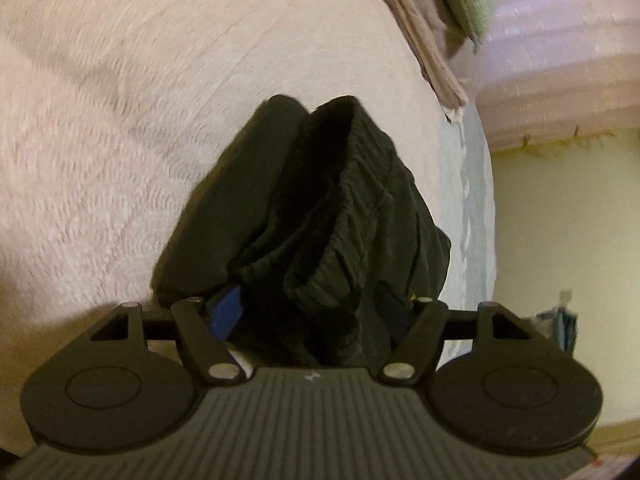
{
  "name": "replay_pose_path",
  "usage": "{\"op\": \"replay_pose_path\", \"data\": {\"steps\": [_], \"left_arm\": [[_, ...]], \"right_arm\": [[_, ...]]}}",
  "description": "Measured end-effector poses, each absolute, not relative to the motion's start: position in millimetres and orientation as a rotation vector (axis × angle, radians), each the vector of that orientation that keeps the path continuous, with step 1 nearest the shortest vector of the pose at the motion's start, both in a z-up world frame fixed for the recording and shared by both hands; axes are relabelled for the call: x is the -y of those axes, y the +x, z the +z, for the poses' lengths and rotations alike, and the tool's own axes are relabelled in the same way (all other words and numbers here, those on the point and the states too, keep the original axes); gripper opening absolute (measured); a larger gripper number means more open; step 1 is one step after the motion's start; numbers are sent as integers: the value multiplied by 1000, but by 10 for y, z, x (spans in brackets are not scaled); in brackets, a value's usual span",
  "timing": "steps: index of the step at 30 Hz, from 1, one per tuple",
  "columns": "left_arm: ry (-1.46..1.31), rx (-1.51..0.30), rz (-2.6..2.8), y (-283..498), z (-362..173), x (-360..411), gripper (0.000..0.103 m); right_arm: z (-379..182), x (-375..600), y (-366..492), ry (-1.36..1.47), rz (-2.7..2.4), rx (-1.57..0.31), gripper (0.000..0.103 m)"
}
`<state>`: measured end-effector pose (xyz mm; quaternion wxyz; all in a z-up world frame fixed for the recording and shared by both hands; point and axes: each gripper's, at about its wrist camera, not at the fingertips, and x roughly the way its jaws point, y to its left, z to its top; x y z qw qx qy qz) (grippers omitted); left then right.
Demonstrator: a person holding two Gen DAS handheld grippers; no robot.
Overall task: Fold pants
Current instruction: 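Fold the waistband end over with the right gripper while the left gripper grasps the bundle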
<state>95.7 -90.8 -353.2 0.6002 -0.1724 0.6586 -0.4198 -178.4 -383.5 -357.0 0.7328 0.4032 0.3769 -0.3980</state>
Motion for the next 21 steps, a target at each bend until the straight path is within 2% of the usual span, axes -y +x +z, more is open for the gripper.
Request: {"op": "replay_pose_path", "data": {"steps": [5, 9, 15, 19, 21], "left_arm": [[-476, -1544, -903, 945, -3665, 908, 62], [-415, -1465, -903, 872, -3609, 867, 41], [-267, -1218, -1000, 711, -3178, 897, 25], [-194, -1088, -1024, 678, -2962, 738, 24], [-147, -1122, -982, 735, -3093, 745, 25]], "right_arm": [[-3647, 3804, -1638, 873, -835, -849, 60], [-3667, 3795, -1565, 876, -817, -857, 60], [-3564, 3694, -1362, 775, -739, -902, 60], [-3549, 3541, -1264, 717, -666, -912, 60], [-3601, 3447, -1161, 633, -660, -955, 60]]}}
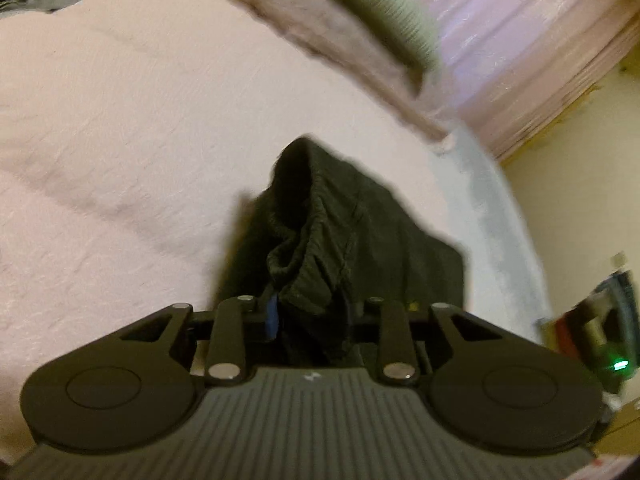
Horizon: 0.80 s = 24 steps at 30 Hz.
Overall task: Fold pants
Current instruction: 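Fold the waistband end over with the right gripper while the left gripper grasps the bundle, then lay the folded trousers down and open both grippers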
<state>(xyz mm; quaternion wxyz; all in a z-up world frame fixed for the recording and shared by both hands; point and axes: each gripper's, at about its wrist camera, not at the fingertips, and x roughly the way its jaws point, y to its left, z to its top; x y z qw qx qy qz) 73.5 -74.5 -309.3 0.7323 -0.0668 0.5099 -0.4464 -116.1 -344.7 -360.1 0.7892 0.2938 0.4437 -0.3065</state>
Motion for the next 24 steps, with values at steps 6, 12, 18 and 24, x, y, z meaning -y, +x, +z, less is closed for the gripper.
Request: {"op": "replay_pose_path", "data": {"steps": [6, 12, 18, 24], "left_arm": [[-100, -1251, -953, 930, -3239, 870, 34], [228, -1027, -893, 963, -2602, 896, 29], [325, -886, -1086, 919, -2499, 1740, 22], [470, -831, -1085, 849, -3170, 2277, 20]], "right_arm": [[-3558, 3451, -1097, 559, -671, -1025, 60], [-3148, 3647, -1218, 460, -700, -933, 60], [-3130, 3753, -819, 357, -597, -805, 46], [-3815, 4094, -337, 383, -537, -863, 35]]}}
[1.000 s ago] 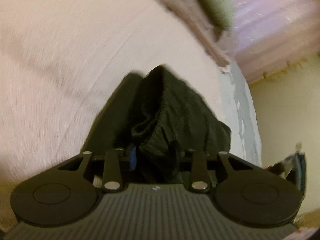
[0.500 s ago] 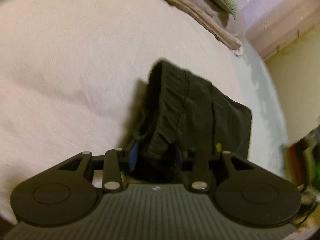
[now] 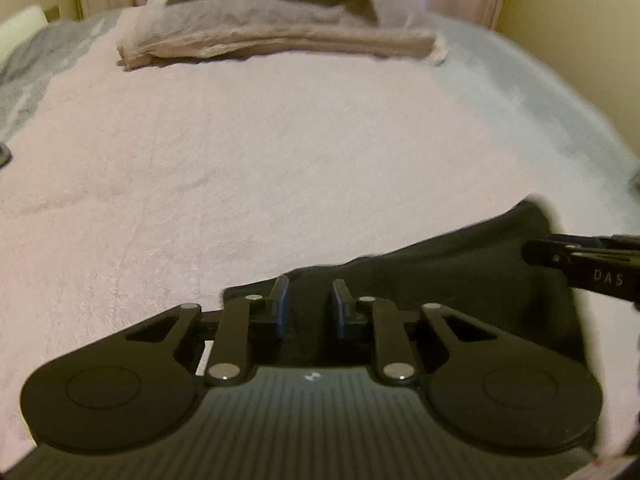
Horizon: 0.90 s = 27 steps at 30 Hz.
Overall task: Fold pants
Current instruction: 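Lay the folded trousers down and open both grippers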
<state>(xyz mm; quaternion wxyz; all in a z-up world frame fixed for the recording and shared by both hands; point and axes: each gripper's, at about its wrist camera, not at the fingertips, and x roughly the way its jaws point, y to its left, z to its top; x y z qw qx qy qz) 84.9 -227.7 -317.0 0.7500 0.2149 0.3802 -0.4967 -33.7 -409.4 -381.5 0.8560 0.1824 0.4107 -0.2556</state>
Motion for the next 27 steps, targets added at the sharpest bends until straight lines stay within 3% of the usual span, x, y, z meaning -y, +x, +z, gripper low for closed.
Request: {"op": "replay_pose_path", "data": {"steps": [4, 13, 19, 23, 24, 25, 27], "left_arm": [[451, -841, -1089, 919, -3398, 2236, 20], [441, -844, -1106, 591, -2671, 1631, 18], [531, -934, -1065, 226, -3055, 1407, 17], [499, -976, -1024, 273, -2972, 1492, 17], [496, -989, -1013, 270, -2938, 1473, 18], [500, -1008, -1000, 256, -2901, 1454, 18], [510, -1027, -976, 213, -2811, 1406, 20]], "right_arm": [[-3822, 4102, -307, 338, -507, -898, 35], [-3147, 3476, -1374, 451, -483, -822, 35], [-3668, 3171, -1339, 389, -447, -1039, 35], [-3587, 3218, -1147, 371, -467, -1080, 38], [-3520, 3207, -1161, 369, -477, -1086, 45], [-3456, 3195, -1173, 368, -485, -1092, 60], [-3321, 3180, -1260, 398, -473, -1093, 74]]}}
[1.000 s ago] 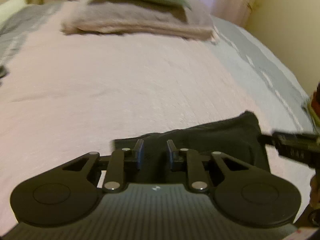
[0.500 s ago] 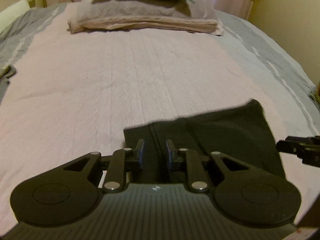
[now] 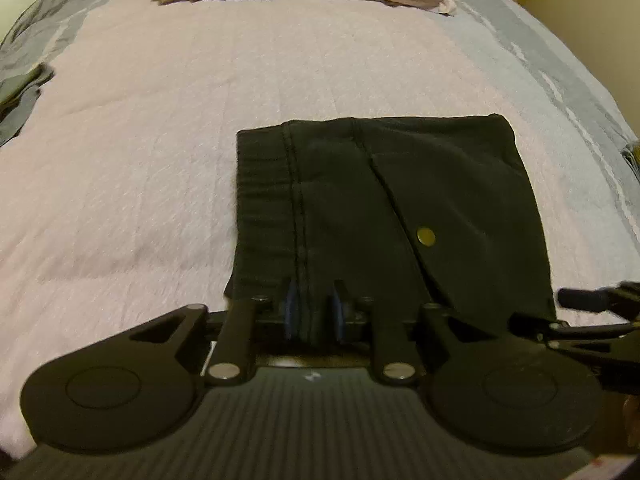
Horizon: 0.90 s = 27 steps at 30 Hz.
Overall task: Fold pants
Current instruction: 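Lay the folded trousers down and open both grippers, then pull both tools back above the square-folded trousers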
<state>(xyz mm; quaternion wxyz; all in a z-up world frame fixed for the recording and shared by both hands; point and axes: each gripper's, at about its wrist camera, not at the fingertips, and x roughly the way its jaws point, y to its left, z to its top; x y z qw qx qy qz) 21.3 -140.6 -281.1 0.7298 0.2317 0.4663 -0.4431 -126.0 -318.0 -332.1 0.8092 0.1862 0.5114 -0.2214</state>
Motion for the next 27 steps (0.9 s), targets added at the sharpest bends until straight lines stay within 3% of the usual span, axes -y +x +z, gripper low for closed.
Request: {"op": "replay_pose_path", "data": {"steps": [3, 8, 15, 27], "left_arm": [[568, -1085, -912, 126, -2715, 1325, 37], [619, -1187, -835, -22, -2499, 1156, 42], [624, -1182, -841, -275, -1954, 1023, 55], [561, -1090, -801, -588, -1438, 1099, 59]], "right_arm": [[-3172, 3223, -1382, 491, -442, -1110, 74], [-2871, 3190, -1553, 577, -394, -1168, 74], [-2295, 3163, -1686, 592, -317, -1157, 74], [-1937, 3278, -1690, 524, -188, -1126, 74]]}}
